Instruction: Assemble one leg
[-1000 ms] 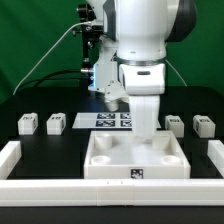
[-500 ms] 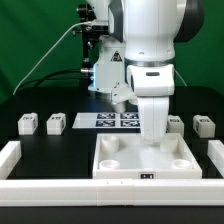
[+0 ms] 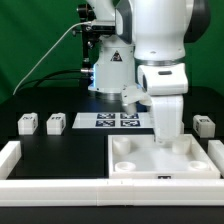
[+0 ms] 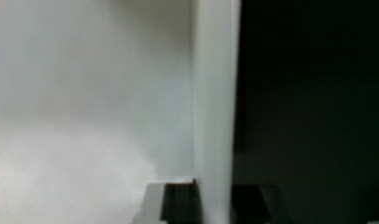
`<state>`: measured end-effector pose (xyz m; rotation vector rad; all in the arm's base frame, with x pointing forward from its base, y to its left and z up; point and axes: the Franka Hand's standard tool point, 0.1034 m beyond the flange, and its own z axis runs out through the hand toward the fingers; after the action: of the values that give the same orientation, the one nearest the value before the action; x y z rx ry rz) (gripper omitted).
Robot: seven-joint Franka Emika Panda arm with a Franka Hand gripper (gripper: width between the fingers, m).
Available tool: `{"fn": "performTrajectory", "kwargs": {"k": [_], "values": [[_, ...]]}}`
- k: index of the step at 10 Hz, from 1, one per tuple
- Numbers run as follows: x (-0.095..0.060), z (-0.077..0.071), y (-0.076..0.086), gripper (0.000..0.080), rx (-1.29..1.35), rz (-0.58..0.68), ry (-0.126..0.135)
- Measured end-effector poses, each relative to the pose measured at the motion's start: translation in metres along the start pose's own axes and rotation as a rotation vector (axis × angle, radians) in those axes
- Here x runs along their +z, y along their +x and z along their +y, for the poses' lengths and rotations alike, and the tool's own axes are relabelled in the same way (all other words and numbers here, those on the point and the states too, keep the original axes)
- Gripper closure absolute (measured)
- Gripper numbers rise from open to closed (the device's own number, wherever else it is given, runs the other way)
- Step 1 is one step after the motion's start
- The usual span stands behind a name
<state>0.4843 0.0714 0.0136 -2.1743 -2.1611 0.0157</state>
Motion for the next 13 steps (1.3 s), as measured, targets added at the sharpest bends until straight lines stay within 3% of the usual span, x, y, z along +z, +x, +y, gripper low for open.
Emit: {"fn": "performTrajectory", "kwargs": {"k": [2,6,7,8,9,10,11,12,13], "values": [[0.0,0.005,0.014,0.0732,0.021,0.004,-0.004],[-0.001,0.007,0.015,0.0732,0.082,0.006,-0.01],[-0.002,0.008,0.015,0.062,0.082,0.006,-0.013],[-0.003,0.008,0.015,0.062,0.082,0.006,-0.015],[-0.004,0.009,0.015,0.0484,0.082,0.006,-0.016],[-0.005,0.01,0.016,0.0294,0.082,0.006,-0.019],[-0.009,0.01,0.016,0.0294,0.095,0.006,-0.024],[-0.016,0.01,0.016,0.0181,0.126,0.005,-0.033],[-0.023,0.007,0.018,0.0159,0.186,0.003,-0.043]]}}
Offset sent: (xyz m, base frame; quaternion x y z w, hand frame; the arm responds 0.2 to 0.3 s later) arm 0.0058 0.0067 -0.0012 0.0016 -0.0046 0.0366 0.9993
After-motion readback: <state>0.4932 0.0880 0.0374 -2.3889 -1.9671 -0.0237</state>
